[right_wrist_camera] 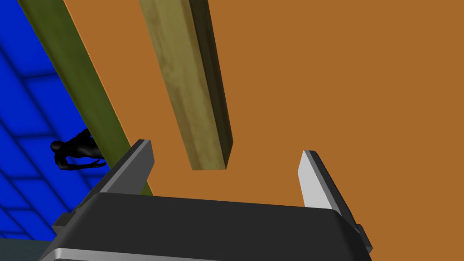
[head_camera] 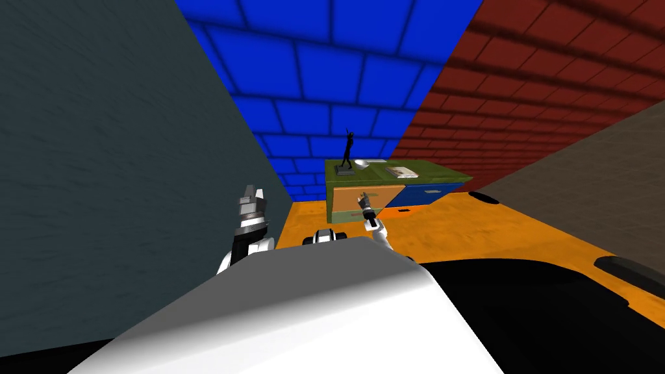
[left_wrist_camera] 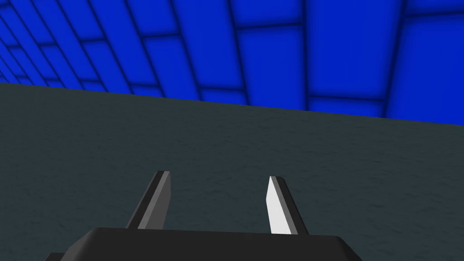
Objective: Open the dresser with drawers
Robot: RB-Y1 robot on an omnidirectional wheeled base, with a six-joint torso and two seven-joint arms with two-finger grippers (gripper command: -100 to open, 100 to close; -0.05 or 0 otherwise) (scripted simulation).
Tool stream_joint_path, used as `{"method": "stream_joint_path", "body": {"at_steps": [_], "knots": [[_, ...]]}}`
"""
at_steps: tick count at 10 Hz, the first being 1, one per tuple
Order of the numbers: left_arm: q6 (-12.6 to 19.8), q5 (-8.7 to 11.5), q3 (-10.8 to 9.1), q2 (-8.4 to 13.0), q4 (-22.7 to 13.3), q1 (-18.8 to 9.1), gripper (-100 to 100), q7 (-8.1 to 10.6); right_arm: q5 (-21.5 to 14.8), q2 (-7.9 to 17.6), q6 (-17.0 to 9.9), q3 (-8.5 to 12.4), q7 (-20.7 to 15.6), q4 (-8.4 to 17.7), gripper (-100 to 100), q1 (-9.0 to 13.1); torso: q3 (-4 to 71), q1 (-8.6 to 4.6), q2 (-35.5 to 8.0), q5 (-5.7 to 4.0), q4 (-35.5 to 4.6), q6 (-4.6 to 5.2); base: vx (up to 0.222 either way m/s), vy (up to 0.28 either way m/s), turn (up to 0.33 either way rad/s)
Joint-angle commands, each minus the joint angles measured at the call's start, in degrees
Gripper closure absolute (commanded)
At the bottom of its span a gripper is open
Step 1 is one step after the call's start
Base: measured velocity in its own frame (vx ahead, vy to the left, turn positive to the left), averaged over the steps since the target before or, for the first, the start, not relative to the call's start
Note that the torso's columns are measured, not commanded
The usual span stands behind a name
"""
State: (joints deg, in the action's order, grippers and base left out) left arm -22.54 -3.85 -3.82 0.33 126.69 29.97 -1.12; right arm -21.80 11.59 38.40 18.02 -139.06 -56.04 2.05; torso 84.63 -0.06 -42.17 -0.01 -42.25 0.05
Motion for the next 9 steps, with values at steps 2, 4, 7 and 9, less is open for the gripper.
{"method": "stream_joint_path", "body": {"at_steps": [2, 4, 7, 9], "knots": [[0.00, 0.00, -0.01, 0.00, 0.00, 0.03, 0, 0.00, -1.35, -0.90, 0.56, -4.89, 0.80, -5.95, 100, -5.64, 0.23, -0.12, 0.41, -0.08, 0.17, -0.01, 0.131, -0.023, -0.358], [-0.01, 0.00, -0.02, 0.01, 0.00, 0.04, 0, 0.00, -1.87, -1.32, 0.80, -6.77, 1.01, -8.24, 100, -7.71, 0.13, -0.08, 0.18, -0.04, 0.06, -0.07, 0.148, -0.034, -0.215], [0.00, 0.00, -0.01, 0.01, 0.00, 0.02, 0, 0.00, -2.40, -1.75, 1.03, -8.64, 1.22, -10.48, 100, -9.78, -0.26, 0.09, -0.41, 0.03, -0.12, 0.01, 0.048, -0.016, -0.108], [0.00, 0.00, -0.01, 0.01, 0.00, 0.01, 0, 0.00, -2.92, -2.17, 1.27, -10.52, 1.44, -12.72, 100, -11.85, -0.03, 0.06, -0.05, 0.01, -0.01, -0.03, 0.073, -0.012, -0.143]]}}
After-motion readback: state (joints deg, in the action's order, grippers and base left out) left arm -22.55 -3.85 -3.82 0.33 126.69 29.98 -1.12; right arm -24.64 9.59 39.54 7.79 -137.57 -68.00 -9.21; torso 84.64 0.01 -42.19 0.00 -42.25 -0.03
